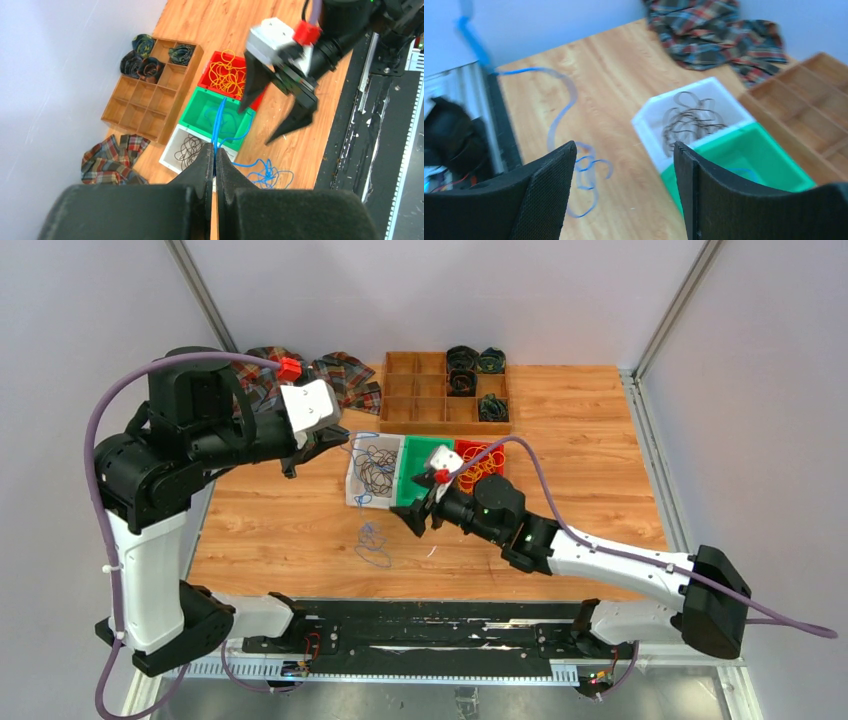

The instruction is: Untangle the cables

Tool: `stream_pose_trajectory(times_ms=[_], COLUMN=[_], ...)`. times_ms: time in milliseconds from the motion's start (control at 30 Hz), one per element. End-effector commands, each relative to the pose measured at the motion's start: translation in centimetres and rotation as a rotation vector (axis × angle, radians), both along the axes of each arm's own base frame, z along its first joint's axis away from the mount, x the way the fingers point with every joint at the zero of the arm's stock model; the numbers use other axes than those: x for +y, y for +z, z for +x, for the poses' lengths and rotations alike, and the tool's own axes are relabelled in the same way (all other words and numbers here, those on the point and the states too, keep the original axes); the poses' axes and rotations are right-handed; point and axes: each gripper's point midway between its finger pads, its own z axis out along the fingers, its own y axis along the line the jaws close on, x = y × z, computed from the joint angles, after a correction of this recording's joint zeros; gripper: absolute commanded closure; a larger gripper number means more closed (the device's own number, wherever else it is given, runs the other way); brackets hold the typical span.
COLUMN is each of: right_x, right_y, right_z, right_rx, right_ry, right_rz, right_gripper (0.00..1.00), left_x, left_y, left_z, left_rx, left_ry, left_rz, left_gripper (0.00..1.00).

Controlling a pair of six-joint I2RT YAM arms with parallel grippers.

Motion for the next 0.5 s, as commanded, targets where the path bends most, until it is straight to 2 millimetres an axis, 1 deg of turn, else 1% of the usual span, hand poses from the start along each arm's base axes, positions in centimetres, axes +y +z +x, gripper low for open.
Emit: stream_pose_trajectory(times_ms=[0, 33, 100, 167, 300, 400, 467], right_x=[3.2, 3.5, 4.2, 5.0, 6.4, 7.6, 8.1], right_y=[2.0, 2.0, 1.8, 1.3, -0.5, -1.9, -3.0], right_z=[-5.0, -5.4, -5.8, -5.5, -4.0, -2.8, -1.7], right_rx=[-0.047, -0.048, -0.044, -0.04, -0.027, -0.023, -0.018], right_ry=[0.188, 0.202, 0.219, 0.216, 0.165, 0.127, 0.088], right_rz=[0.075, 0.073, 0.069, 0.055, 0.007, -0.017, -0.049], right_gripper=[0.29, 0.29, 0.29, 0.29, 0.28, 0.27, 0.28], left_x=[0.0, 0.0, 0.0, -0.1, -0.2, -0.2, -0.2], left_y=[1.2, 1.4, 1.9, 2.7, 4.1, 4.5, 4.7], left_z=[-0.5, -0.5, -0.4, -0.3, -0.5, -0.6, -0.7], left_rx=[-0.015, -0.016, -0.023, -0.032, -0.058, -0.071, -0.077], left_ry=[0.003, 0.005, 0.014, 0.02, 0.015, 0.007, 0.007], left_rz=[-0.034, -0.037, -0.049, -0.069, -0.101, -0.107, -0.11], left_gripper=[1.0, 1.0, 1.0, 1.0, 1.0, 1.0, 1.0])
